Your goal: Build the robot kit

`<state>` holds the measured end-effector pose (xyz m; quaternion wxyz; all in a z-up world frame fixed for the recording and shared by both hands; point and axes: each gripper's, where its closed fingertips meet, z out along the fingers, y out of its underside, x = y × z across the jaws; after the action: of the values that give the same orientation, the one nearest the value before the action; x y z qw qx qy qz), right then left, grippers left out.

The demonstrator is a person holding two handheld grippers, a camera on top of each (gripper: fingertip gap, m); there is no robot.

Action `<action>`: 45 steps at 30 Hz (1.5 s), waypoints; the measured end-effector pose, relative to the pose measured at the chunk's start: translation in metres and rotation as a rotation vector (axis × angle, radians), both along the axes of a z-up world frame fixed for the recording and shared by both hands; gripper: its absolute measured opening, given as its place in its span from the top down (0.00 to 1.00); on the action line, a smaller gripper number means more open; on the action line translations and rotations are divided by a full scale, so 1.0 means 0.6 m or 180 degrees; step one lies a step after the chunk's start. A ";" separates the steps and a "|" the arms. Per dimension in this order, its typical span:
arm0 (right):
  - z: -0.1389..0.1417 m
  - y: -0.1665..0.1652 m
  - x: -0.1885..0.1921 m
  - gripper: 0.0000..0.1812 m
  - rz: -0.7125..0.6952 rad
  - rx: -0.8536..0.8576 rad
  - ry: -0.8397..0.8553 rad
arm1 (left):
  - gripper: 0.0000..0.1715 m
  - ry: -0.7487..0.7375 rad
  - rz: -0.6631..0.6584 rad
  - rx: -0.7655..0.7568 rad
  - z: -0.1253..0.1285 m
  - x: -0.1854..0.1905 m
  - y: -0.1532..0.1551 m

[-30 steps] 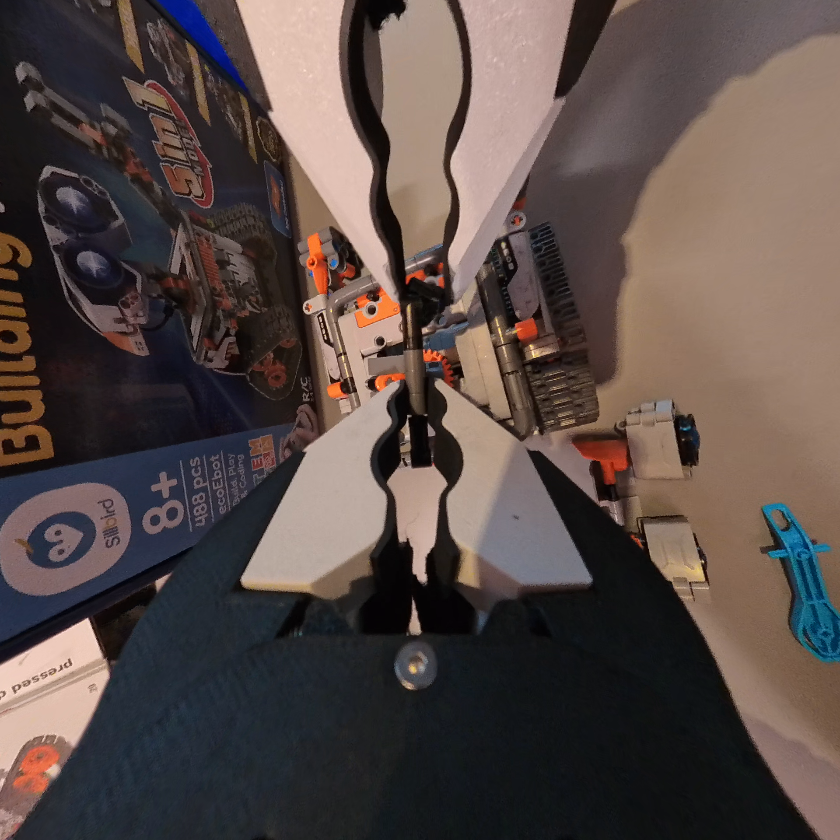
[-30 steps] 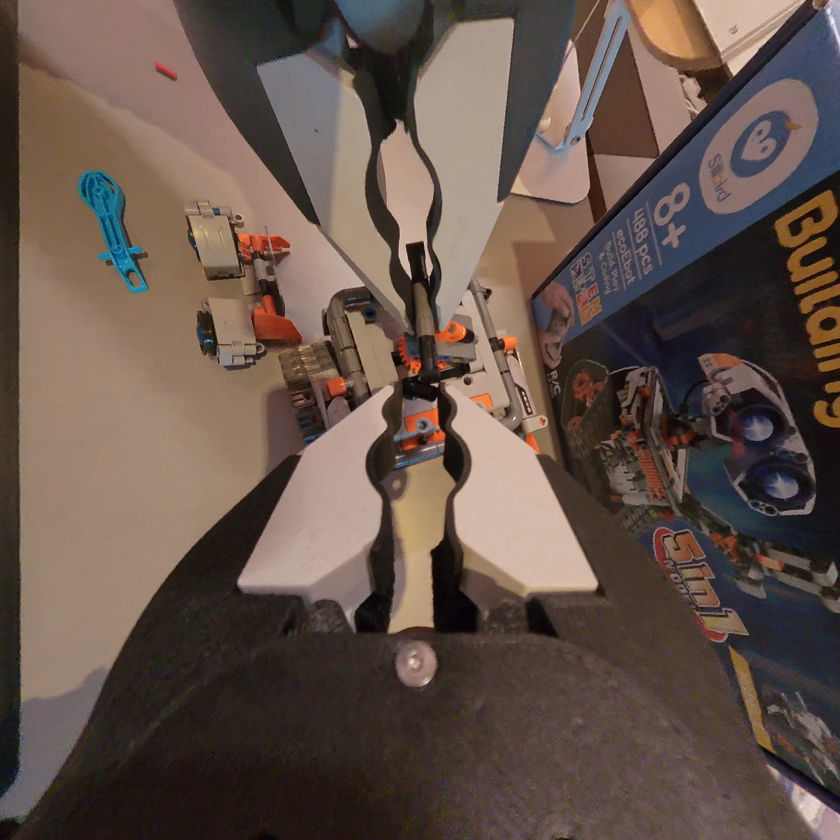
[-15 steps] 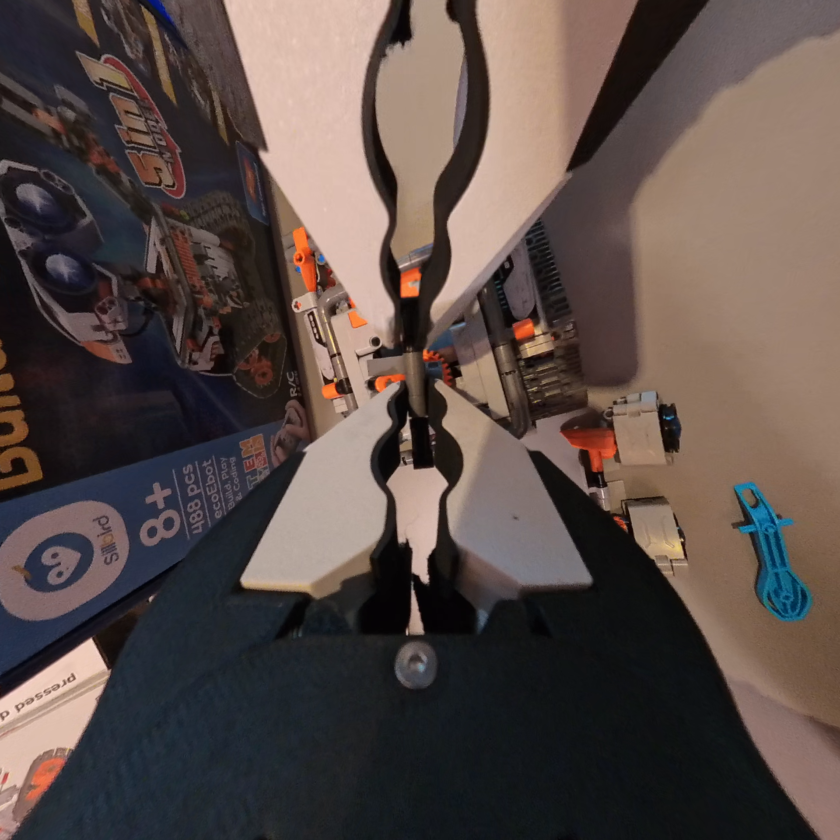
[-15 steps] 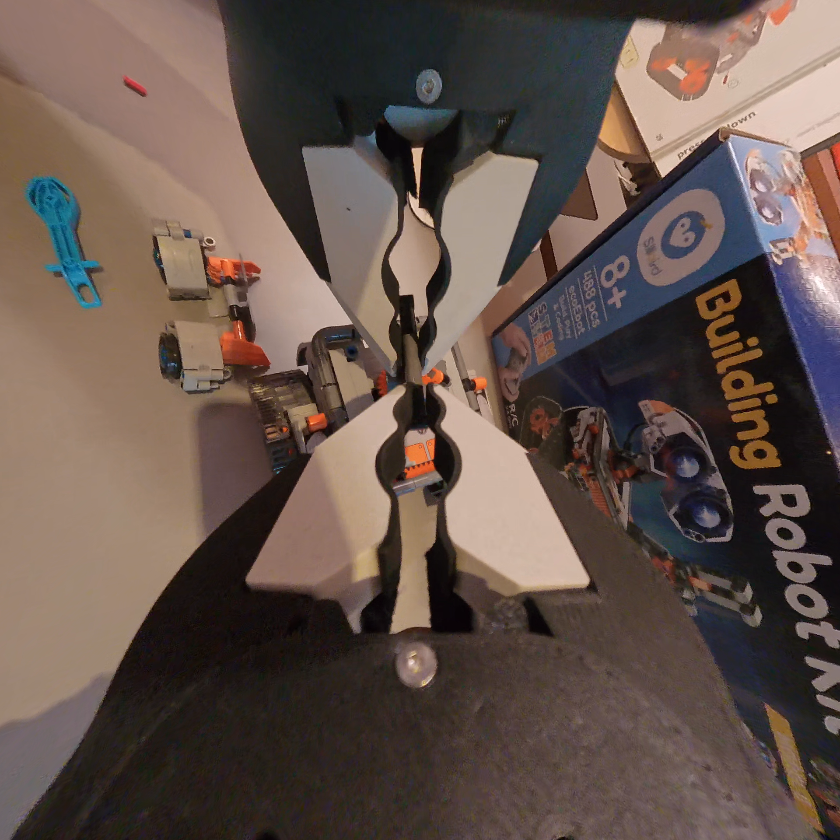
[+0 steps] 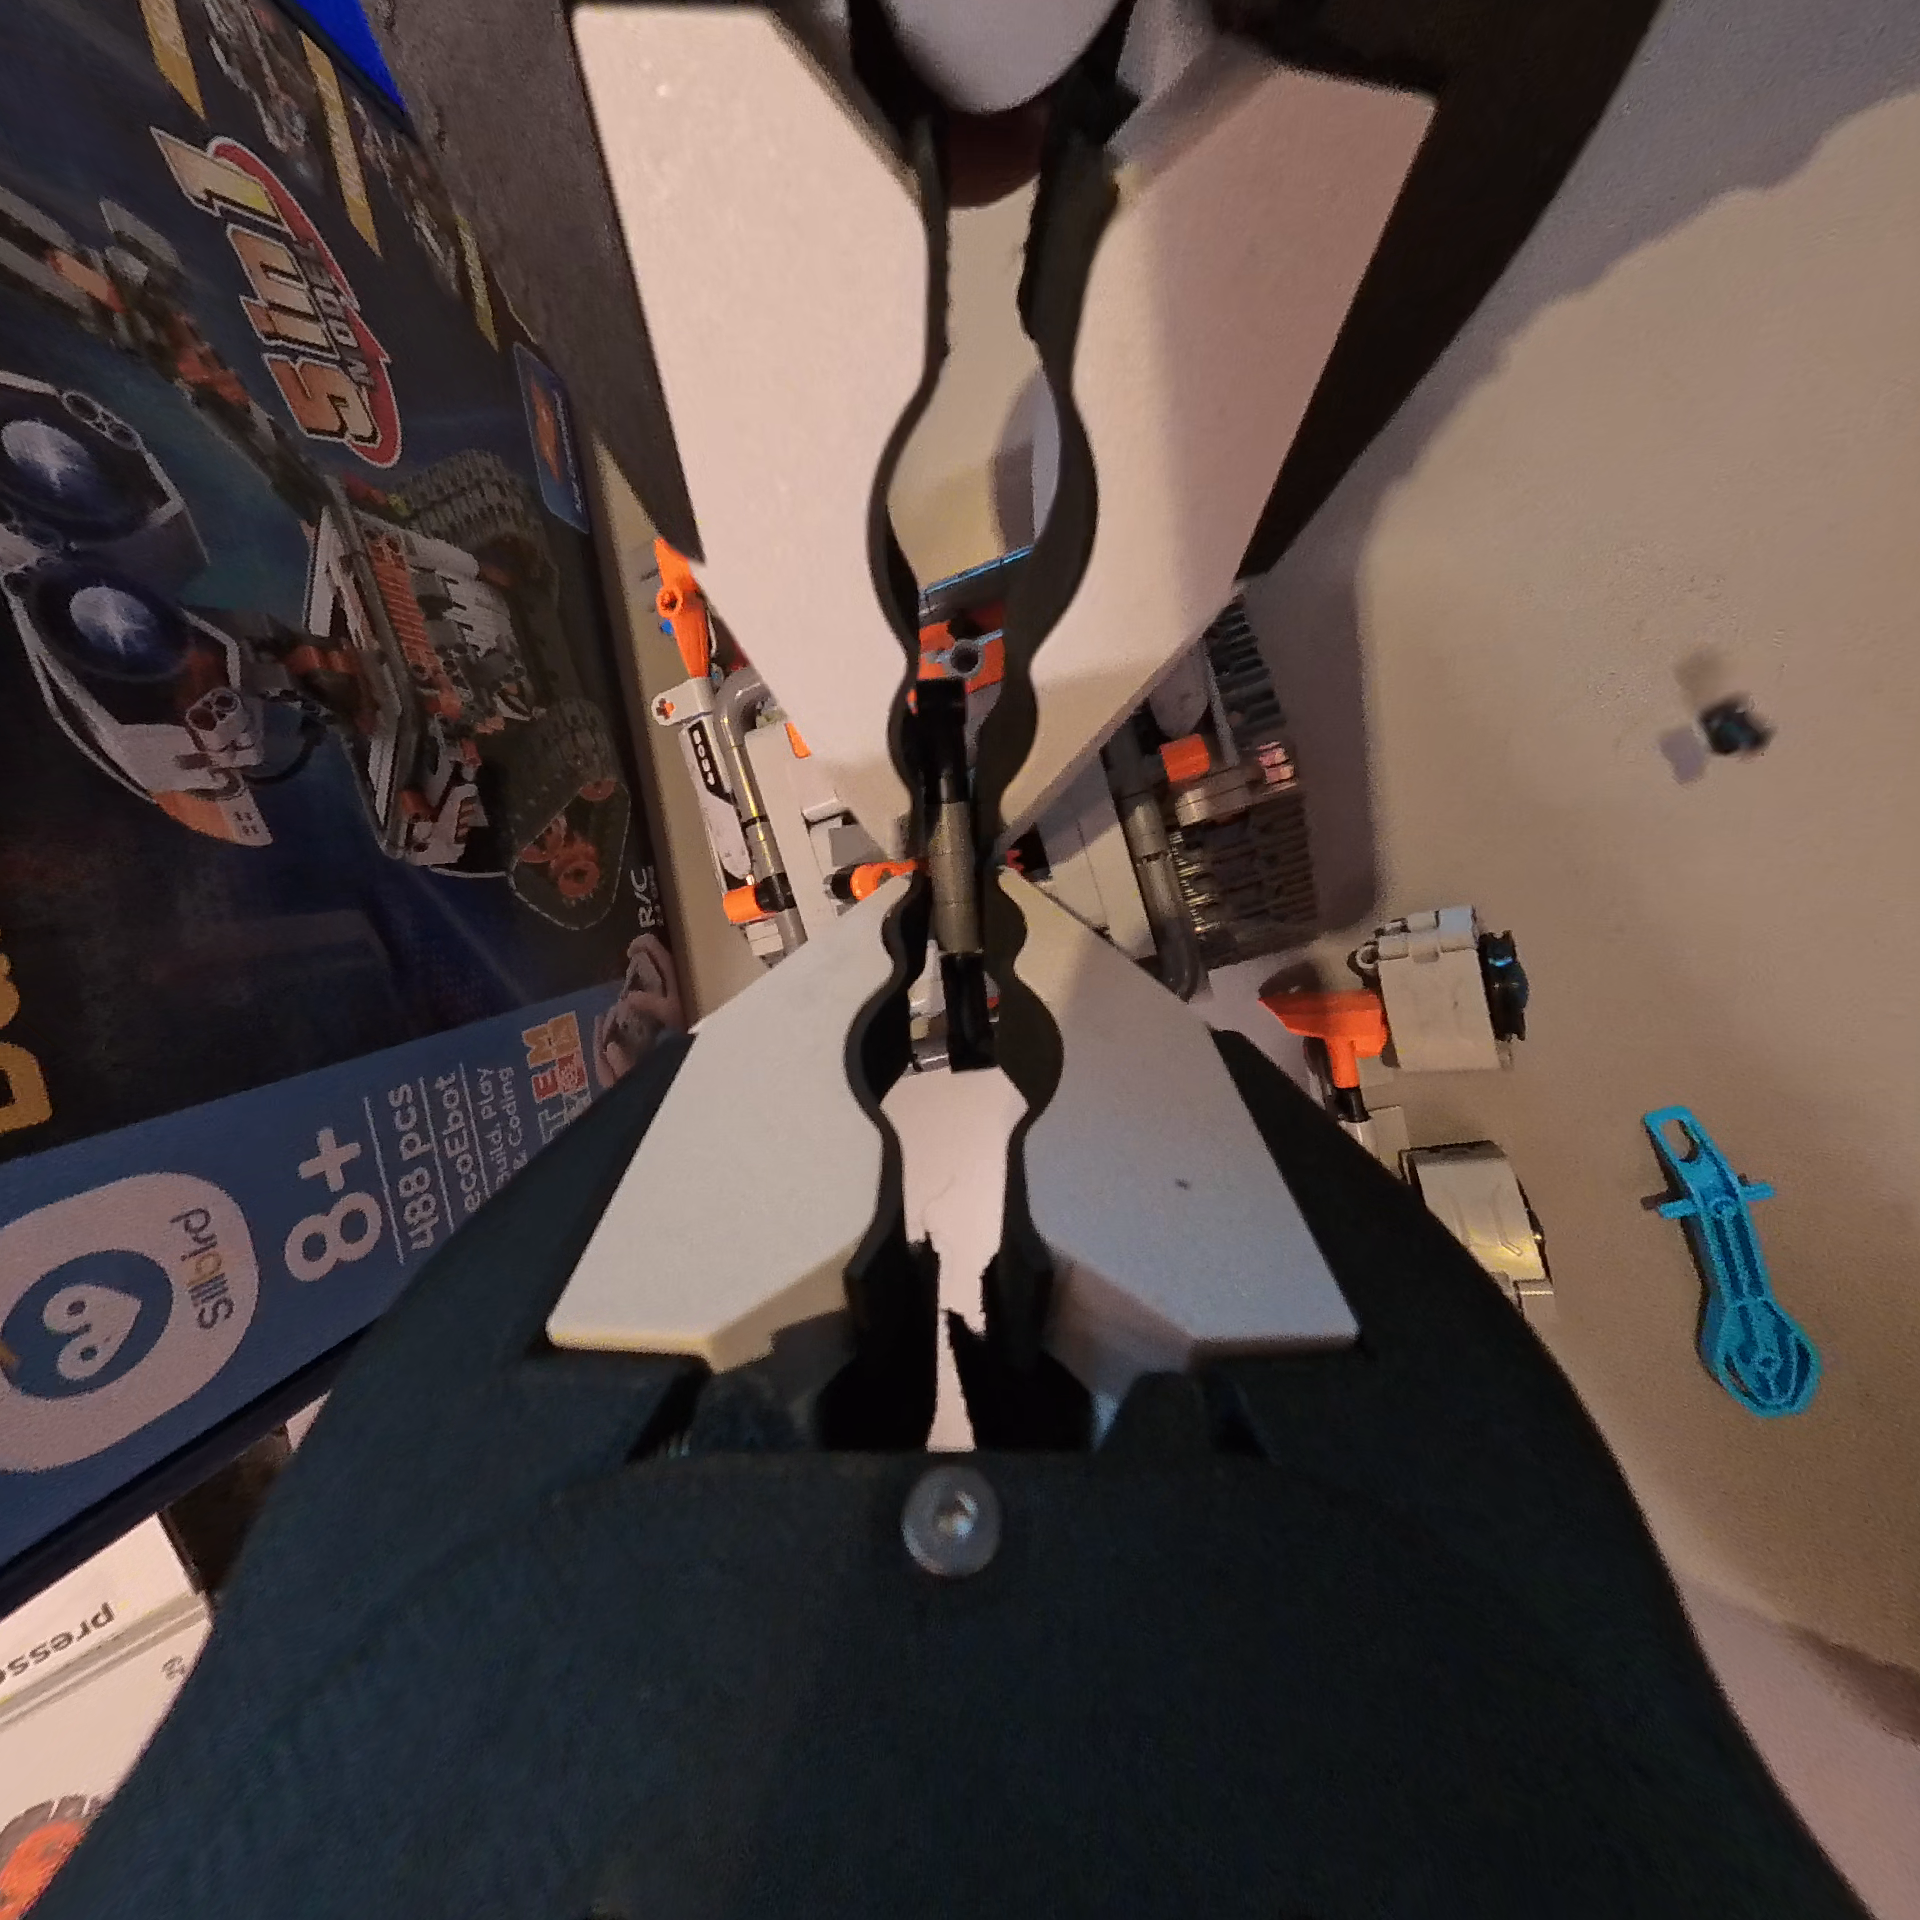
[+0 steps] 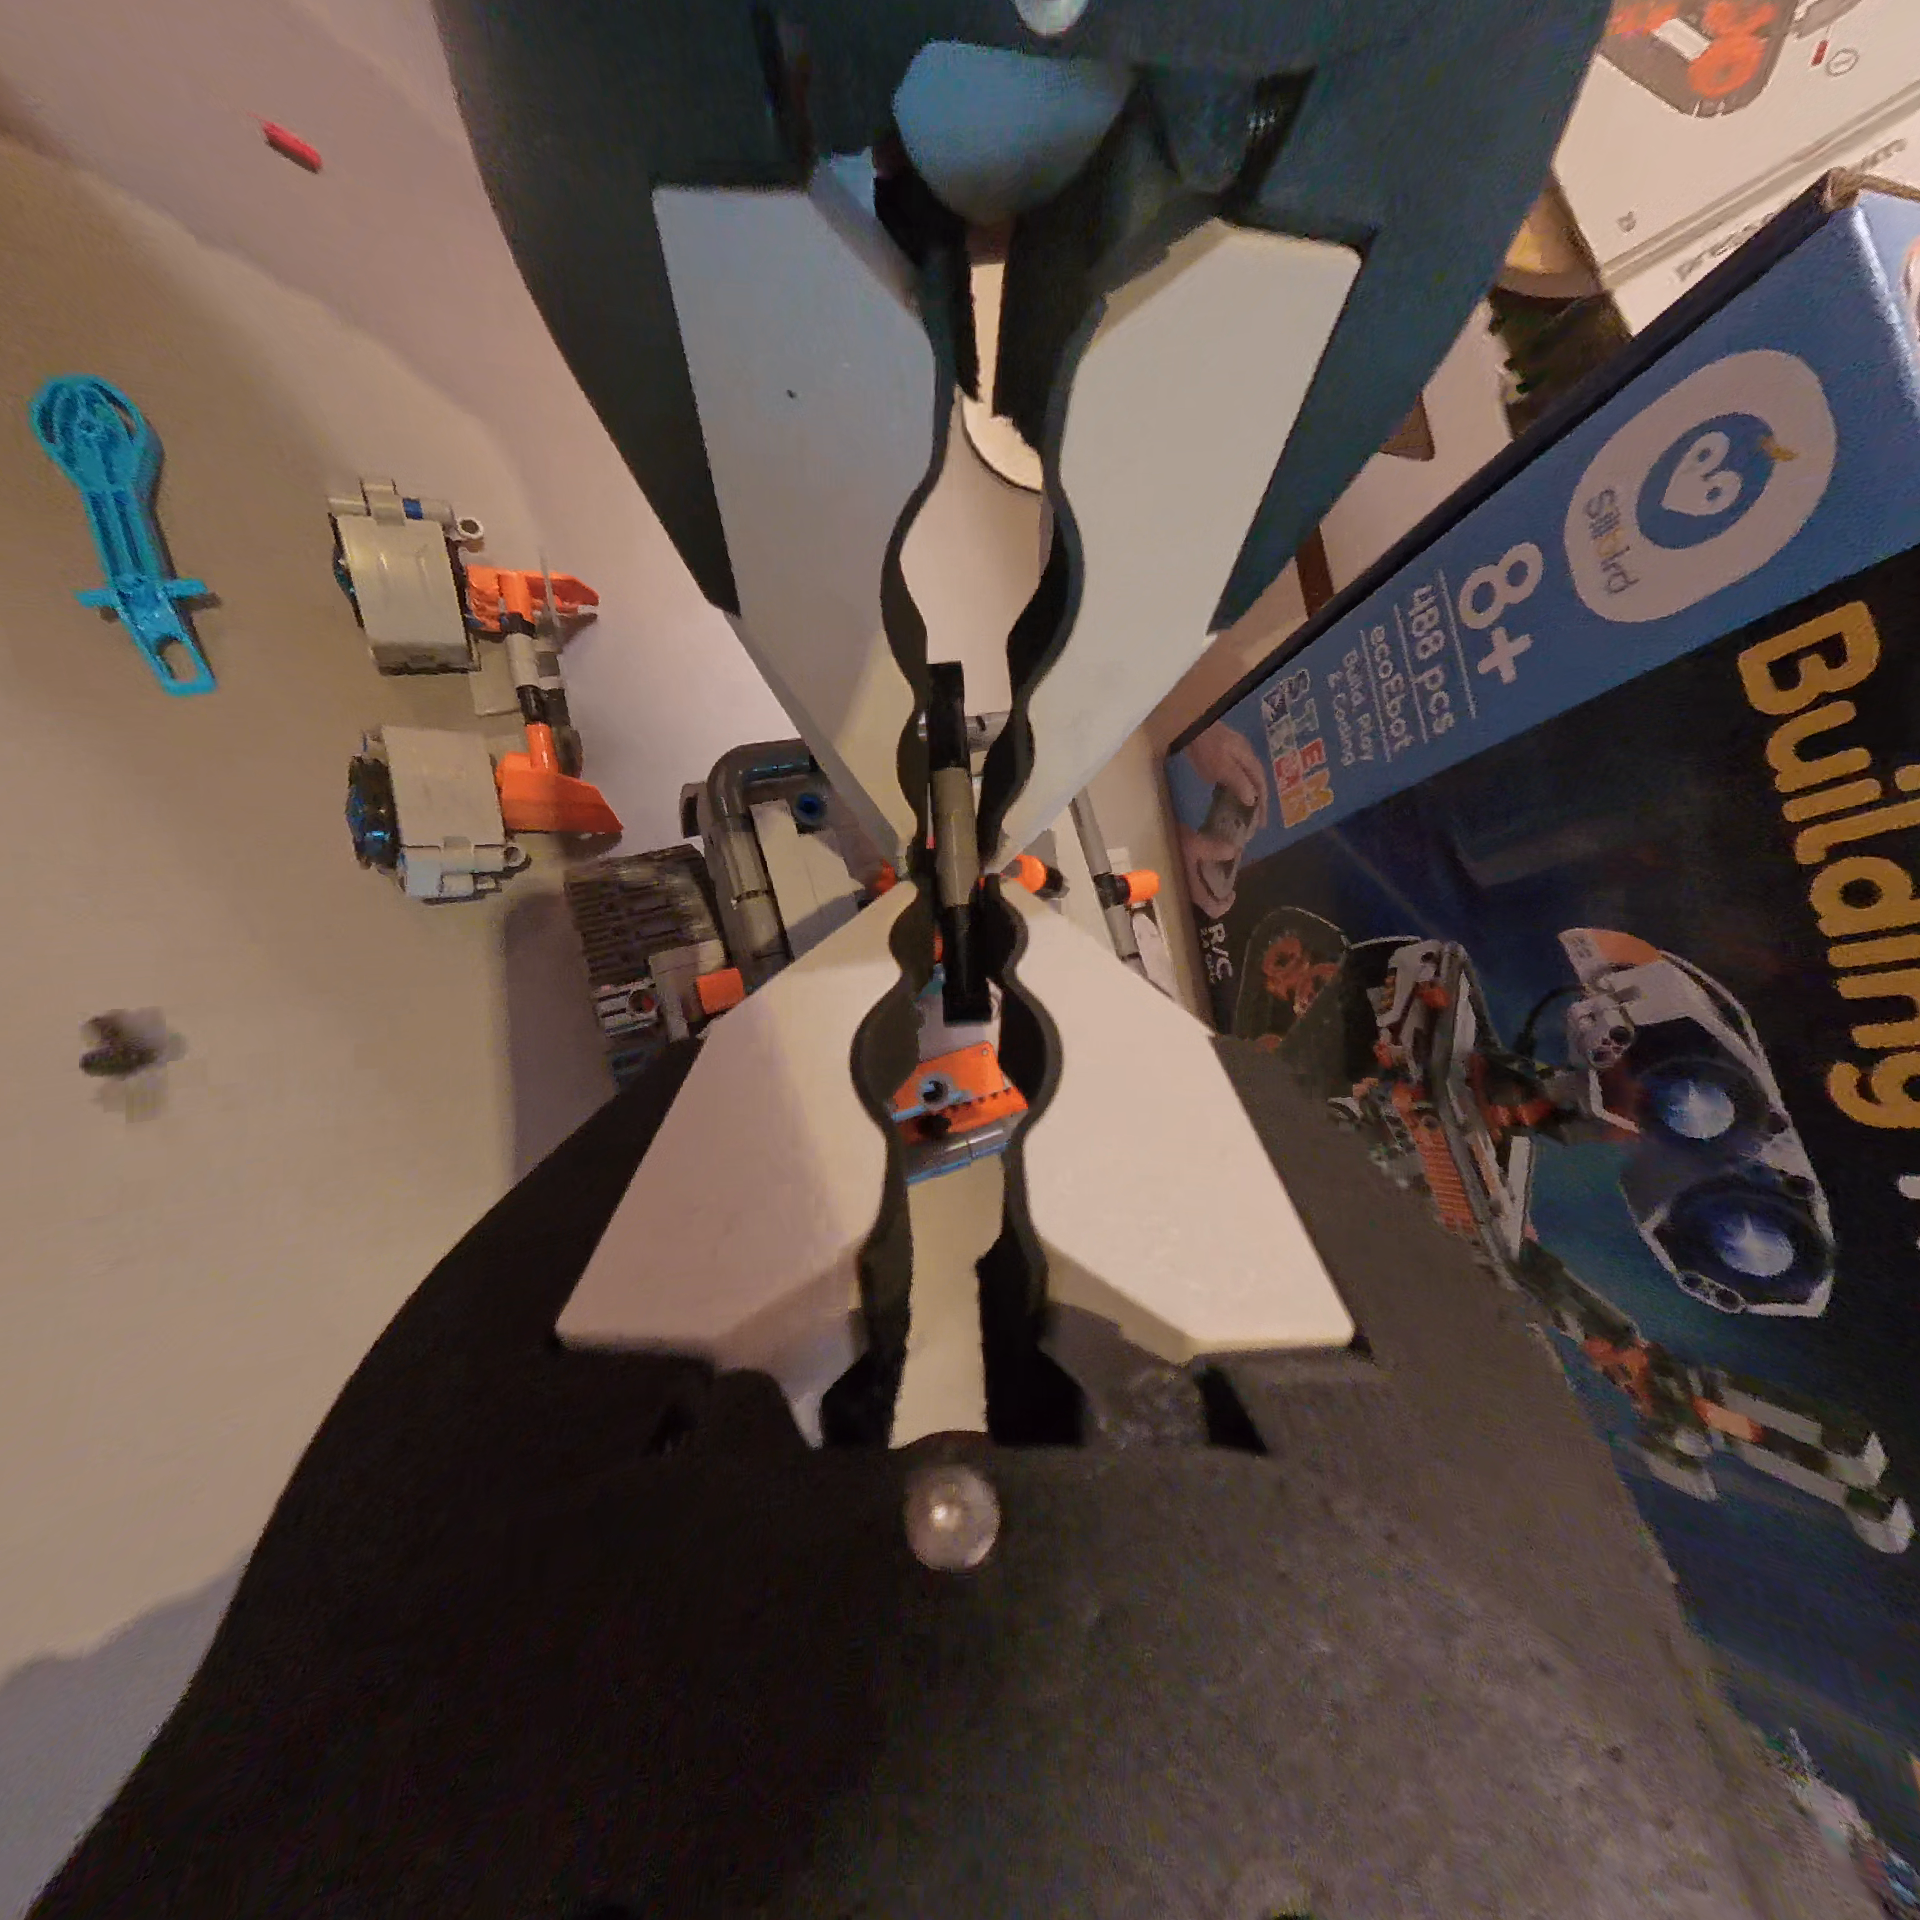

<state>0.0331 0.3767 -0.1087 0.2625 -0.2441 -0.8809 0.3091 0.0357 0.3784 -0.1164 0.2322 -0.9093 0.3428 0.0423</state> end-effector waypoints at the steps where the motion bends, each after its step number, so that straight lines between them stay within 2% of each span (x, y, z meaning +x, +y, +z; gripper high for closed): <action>1: 0.000 0.000 0.000 0.97 -0.0005 -0.0044 -0.0026 | 0.95 -0.0026 -0.0001 0.0037 0.001 0.001 0.000; 4: 0.000 0.000 -0.001 0.97 -0.0011 -0.0165 -0.0063 | 0.90 -0.0045 0.0050 0.0178 0.003 -0.002 -0.002; 6: 0.000 0.000 0.000 0.97 -0.0004 -0.0190 -0.0076 | 0.80 0.0075 0.0143 0.0387 0.009 -0.010 -0.005; 10: 0.000 -0.002 -0.001 0.97 -0.0019 -0.0216 -0.0107 | 0.77 0.0316 0.0200 0.0689 0.018 -0.016 -0.024; 12: -0.001 -0.002 -0.001 0.96 -0.0036 -0.0223 -0.0128 | 0.80 0.0512 0.0157 0.0910 0.035 -0.009 -0.035; 14: -0.001 -0.002 -0.001 0.96 -0.0054 -0.0242 -0.0154 | 0.91 0.0527 -0.0026 0.0996 0.044 0.021 -0.054; 15: -0.001 -0.002 -0.002 0.97 -0.0065 -0.0262 -0.0171 | 0.93 0.0538 -0.0098 0.1070 0.048 0.036 -0.058; 18: -0.001 -0.003 -0.002 0.97 -0.0091 -0.0309 -0.0206 | 1.00 0.0710 -0.0171 0.1194 0.040 0.057 -0.054; 22: 0.000 -0.003 -0.002 0.97 -0.0144 -0.0297 -0.0239 | 1.00 0.1137 0.0031 0.1192 0.013 0.021 -0.032; 30: 0.000 -0.004 -0.003 0.97 -0.0215 -0.0326 -0.0330 | 1.00 0.1295 0.0150 0.1542 0.010 0.003 -0.007; 39: 0.001 -0.003 -0.006 0.97 -0.0399 -0.0522 -0.0510 | 1.00 0.1018 0.0235 0.1663 0.004 -0.002 -0.005; 41: 0.003 -0.001 -0.007 0.97 -0.0455 -0.0700 -0.0593 | 1.00 0.1139 0.0316 0.1448 -0.019 -0.022 -0.014; 45: 0.005 0.003 -0.009 0.97 -0.0508 -0.0852 -0.0663 | 1.00 0.0986 0.0330 0.1679 -0.021 -0.020 -0.008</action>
<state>0.0277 0.3783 -0.1057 0.1587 -0.3766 -0.8322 0.3748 0.0234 0.3738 -0.1287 0.4027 -0.8167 0.3045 0.2796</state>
